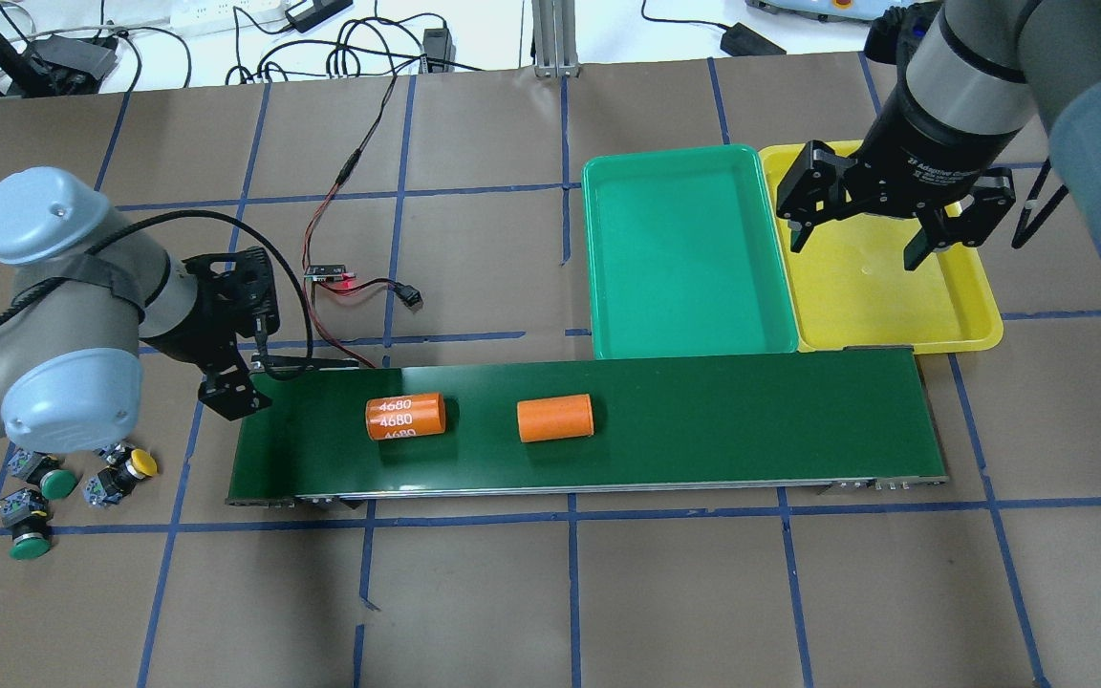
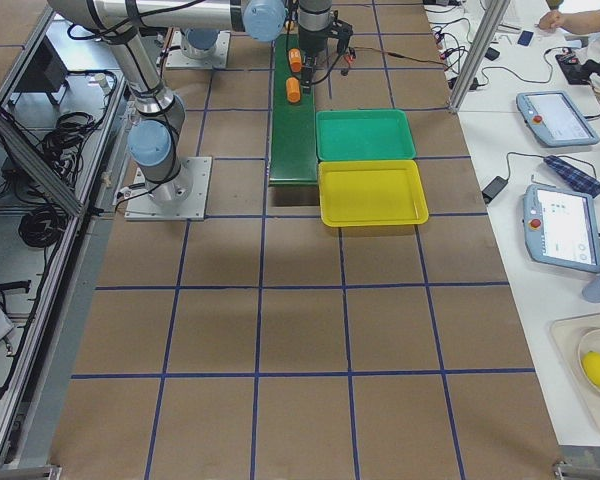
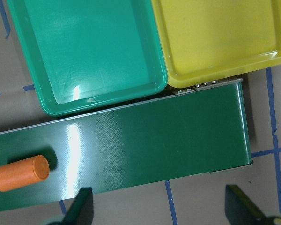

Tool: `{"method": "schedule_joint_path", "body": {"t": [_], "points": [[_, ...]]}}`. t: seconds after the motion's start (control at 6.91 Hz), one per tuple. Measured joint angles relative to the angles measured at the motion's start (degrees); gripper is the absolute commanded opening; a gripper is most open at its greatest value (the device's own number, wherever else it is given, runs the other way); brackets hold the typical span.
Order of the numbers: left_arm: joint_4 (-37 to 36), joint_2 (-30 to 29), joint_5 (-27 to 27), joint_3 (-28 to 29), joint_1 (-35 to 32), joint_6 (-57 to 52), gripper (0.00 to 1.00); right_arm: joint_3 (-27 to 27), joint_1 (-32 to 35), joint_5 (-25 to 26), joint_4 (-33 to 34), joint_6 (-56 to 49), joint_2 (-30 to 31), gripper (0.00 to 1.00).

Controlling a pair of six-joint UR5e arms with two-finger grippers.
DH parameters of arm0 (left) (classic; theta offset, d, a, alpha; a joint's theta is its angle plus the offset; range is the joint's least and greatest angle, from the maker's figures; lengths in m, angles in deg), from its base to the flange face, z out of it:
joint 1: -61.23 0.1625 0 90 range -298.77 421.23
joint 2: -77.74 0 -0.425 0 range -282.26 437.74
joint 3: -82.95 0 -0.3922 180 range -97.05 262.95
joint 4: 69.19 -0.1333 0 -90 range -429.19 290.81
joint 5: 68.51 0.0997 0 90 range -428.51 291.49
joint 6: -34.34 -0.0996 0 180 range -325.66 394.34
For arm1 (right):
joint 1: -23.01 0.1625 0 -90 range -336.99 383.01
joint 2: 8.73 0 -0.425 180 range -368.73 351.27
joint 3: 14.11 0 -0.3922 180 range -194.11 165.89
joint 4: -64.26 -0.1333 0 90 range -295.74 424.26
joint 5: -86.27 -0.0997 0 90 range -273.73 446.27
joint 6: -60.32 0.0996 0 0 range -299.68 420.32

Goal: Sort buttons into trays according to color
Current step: 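Move the left gripper to the buttons and grasp a yellow button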

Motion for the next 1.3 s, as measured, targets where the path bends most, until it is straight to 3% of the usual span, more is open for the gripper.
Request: {"method": "schedule_joint_path", "body": {"t": [0.29,0.58,1.3], "points": [[-1.2,-2.6,0.1,0.3,9.3,-2.9,1.0,0.3,0.1,0.2,-1.8,0.0,0.2,1.0],[-6.5,-6.2,0.2,-0.1,14.5,-4.4,1.0,-0.1,0.0,-0.1,-2.2,-0.3,0.7,1.0],[-9.1,-11.5,2.6,-0.5,16.3,-5.6,1.0,-2.1,-0.1,0.0,-3.9,-1.5,1.2,1.0]]}}
